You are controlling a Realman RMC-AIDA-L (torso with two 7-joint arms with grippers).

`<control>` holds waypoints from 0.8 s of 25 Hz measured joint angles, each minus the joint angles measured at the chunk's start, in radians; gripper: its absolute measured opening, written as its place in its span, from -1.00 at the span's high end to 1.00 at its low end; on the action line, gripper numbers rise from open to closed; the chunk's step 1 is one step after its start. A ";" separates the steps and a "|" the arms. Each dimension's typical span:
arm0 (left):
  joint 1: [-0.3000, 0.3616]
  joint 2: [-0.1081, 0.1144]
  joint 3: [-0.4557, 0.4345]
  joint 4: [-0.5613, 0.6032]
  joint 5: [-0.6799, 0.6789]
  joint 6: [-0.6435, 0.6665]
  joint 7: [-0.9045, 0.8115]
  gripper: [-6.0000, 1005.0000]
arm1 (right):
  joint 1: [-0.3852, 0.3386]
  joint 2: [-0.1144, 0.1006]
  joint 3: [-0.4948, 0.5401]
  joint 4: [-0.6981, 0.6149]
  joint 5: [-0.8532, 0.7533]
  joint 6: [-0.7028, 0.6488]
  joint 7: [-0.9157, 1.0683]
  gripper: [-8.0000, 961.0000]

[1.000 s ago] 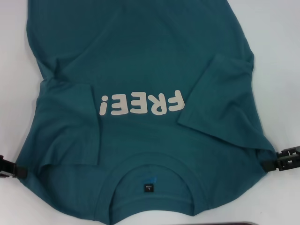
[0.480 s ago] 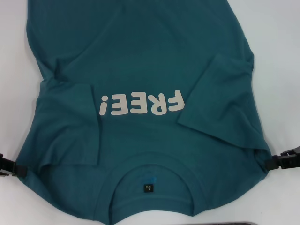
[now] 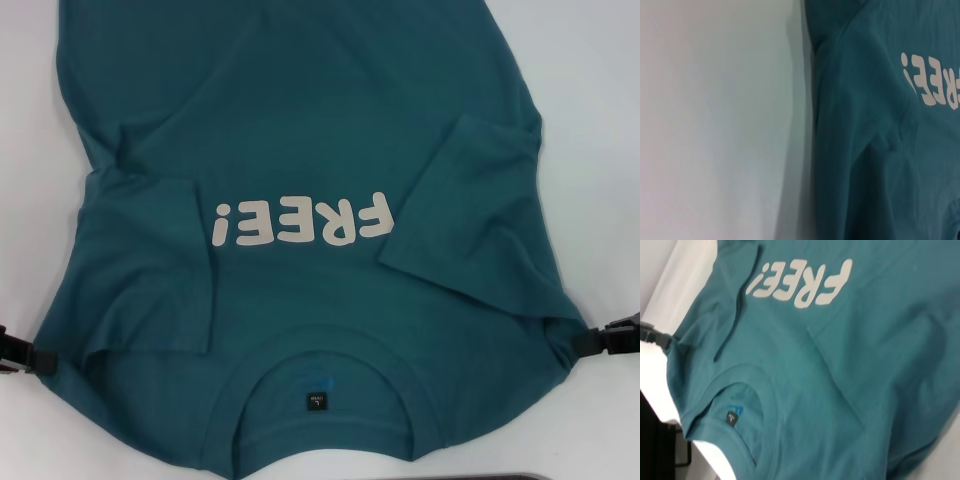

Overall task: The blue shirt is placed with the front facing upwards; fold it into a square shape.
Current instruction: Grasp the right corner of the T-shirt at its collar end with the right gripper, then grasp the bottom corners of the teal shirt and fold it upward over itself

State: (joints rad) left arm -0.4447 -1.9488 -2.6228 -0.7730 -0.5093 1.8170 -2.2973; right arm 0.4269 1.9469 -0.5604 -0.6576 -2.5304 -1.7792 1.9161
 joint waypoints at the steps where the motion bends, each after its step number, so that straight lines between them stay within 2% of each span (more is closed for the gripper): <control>1: -0.001 0.001 0.000 -0.001 0.000 0.002 0.000 0.98 | -0.004 -0.002 0.014 0.000 0.001 0.000 -0.003 0.92; 10: 0.002 0.025 0.001 0.004 0.014 0.031 -0.002 0.98 | -0.047 -0.024 0.088 -0.002 0.001 0.002 -0.029 0.92; 20: 0.019 0.020 0.001 0.012 0.037 0.073 0.008 0.98 | -0.096 -0.042 0.139 -0.004 0.003 -0.008 -0.040 0.92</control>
State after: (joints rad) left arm -0.4262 -1.9285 -2.6215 -0.7613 -0.4721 1.8902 -2.2892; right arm 0.3306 1.9053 -0.4218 -0.6612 -2.5274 -1.7871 1.8762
